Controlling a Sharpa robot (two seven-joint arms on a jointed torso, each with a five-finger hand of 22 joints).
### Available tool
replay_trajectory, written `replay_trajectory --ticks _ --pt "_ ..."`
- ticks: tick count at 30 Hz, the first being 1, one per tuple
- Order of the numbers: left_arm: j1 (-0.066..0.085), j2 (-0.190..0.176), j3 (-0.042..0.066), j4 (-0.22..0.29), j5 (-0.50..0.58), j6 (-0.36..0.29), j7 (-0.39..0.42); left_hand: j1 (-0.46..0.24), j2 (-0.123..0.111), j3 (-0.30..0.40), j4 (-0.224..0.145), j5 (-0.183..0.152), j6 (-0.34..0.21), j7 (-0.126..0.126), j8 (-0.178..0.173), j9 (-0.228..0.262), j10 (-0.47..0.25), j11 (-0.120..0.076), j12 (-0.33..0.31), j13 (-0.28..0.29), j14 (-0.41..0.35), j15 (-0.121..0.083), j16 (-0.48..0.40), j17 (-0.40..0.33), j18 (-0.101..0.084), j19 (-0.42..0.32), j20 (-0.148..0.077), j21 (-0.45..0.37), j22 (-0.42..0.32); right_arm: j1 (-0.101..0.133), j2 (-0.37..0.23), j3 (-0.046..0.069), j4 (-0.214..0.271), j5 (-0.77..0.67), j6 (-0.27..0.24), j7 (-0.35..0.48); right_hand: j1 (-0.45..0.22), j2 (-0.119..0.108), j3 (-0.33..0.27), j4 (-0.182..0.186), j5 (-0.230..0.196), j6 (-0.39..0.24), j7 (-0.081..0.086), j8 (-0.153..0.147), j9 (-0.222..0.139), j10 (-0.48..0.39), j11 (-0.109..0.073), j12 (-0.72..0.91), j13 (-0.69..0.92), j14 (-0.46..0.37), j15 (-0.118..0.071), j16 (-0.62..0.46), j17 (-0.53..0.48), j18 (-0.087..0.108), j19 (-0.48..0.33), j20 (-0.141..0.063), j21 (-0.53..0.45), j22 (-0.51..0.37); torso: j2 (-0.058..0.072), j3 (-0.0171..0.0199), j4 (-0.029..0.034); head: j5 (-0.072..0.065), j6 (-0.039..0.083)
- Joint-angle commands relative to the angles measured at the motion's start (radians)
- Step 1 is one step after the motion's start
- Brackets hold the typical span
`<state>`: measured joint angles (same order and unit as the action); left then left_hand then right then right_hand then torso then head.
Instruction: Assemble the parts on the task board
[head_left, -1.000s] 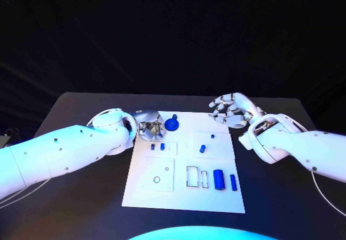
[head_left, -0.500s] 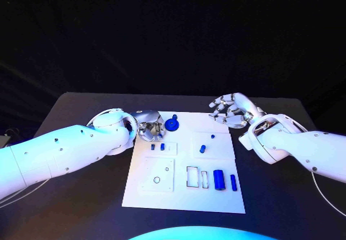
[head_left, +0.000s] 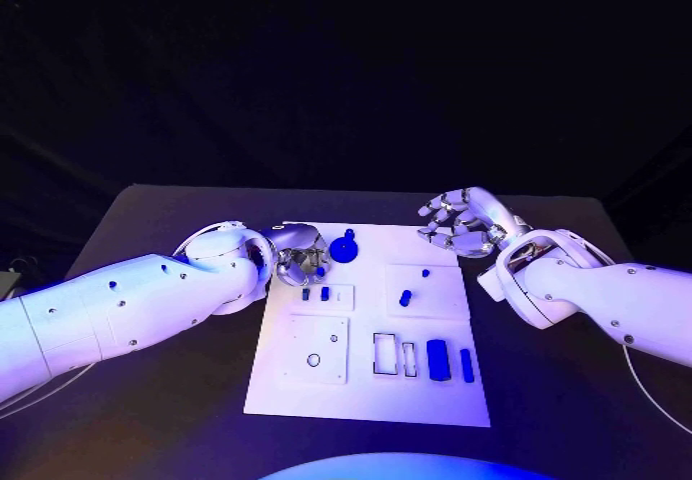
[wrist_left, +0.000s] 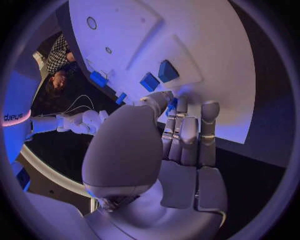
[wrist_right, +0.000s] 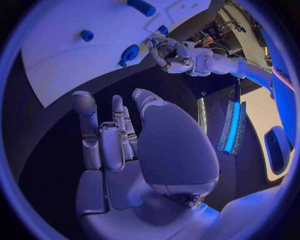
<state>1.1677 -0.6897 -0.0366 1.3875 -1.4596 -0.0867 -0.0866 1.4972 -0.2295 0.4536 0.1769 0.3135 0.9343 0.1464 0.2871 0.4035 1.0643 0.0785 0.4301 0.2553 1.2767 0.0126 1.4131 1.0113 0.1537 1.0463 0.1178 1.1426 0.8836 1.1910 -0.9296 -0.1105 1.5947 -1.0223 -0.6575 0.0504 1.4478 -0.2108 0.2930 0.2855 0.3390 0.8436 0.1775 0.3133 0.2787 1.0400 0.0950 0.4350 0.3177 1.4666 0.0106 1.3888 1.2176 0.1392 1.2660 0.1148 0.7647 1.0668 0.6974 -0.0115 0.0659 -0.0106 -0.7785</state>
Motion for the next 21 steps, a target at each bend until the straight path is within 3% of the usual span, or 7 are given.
replay_trajectory --ticks 1,21 --pt "-0.002 0.003 -0.001 0.008 -0.002 0.011 0.003 -0.020 -0.007 -0.010 0.010 -0.004 -0.024 0.003 -0.016 -0.006 -0.027 0.004 0.012 0.013 -0.016 0.008 -0.004 -0.012 0.005 -0.018 0.002 -0.017 -0.021 -0.001 0.001 0.000 -0.001 -0.001 -0.001 0.003 -0.005 -0.001 0.004 0.000 0.003 0.006 0.000 -0.007 -0.002 0.005 0.001 -0.004 -0.001 0.007 0.005 -0.006 -0.001 0.007 0.000 0.001 -0.004 -0.001 0.000 -0.0006 -0.0004 -0.001 0.002" --pt "-0.003 -0.003 -0.001 0.010 -0.001 0.010 -0.031 -0.023 -0.021 -0.037 0.049 0.002 -0.113 -0.003 -0.049 -0.012 -0.123 0.000 0.187 0.124 -0.021 0.008 0.018 -0.001 0.009 -0.019 0.005 -0.044 -0.040 -0.003 -0.001 0.000 -0.002 -0.007 0.019 -0.008 -0.011 -0.014 0.009 -0.001 -0.003 -0.001 0.005 -0.011 -0.005 -0.009 0.007 -0.018 -0.014 0.003 0.009 -0.011 -0.010 0.009 -0.008 0.003 -0.023 -0.010 0.000 0.0010 -0.0006 -0.003 0.006"
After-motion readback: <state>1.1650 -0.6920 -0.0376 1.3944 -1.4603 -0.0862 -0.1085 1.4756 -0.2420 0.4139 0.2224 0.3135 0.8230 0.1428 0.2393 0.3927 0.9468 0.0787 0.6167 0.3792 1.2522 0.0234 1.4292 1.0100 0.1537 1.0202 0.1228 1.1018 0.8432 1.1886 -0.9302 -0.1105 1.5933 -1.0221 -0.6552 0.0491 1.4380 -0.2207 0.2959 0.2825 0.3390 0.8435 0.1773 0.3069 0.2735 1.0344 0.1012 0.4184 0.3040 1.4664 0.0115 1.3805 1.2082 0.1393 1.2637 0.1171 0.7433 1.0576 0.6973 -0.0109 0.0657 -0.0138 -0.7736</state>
